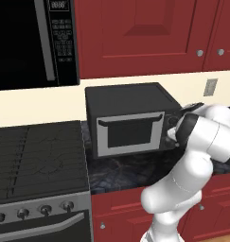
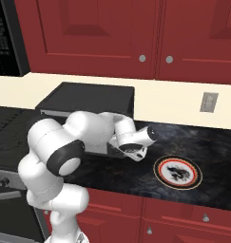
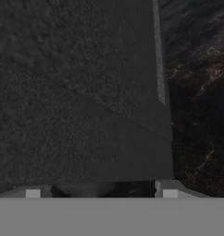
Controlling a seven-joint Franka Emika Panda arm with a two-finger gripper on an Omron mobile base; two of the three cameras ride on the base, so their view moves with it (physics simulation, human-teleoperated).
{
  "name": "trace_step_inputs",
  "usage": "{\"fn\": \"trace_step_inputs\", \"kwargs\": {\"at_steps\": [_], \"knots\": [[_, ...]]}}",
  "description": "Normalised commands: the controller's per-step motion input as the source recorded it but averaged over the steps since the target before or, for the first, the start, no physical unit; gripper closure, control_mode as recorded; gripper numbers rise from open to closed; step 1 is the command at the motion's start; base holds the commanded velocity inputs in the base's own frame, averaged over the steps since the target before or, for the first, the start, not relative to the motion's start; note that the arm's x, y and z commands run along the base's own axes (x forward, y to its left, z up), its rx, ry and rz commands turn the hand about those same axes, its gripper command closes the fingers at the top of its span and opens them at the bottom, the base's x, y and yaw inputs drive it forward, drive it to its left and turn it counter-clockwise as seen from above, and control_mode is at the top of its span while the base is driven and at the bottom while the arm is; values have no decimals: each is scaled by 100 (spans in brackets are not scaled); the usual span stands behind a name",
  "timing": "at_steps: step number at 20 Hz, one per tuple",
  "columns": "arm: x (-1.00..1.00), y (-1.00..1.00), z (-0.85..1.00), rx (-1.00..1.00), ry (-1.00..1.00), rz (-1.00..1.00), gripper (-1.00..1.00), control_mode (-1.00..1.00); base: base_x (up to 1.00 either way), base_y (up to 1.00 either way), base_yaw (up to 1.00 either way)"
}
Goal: Pick up the bagel from the plate, place it on the toaster oven rack, close the door, and set the timer.
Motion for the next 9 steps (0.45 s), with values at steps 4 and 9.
{"fn": "trace_step_inputs", "kwargs": {"at_steps": [4, 9], "knots": [[0, -60, -9, 14, 0, 9, 100, -100, 0, 0, 0], [0, -16, -21, 8, 0, 7, 100, -100, 0, 0, 0]]}}
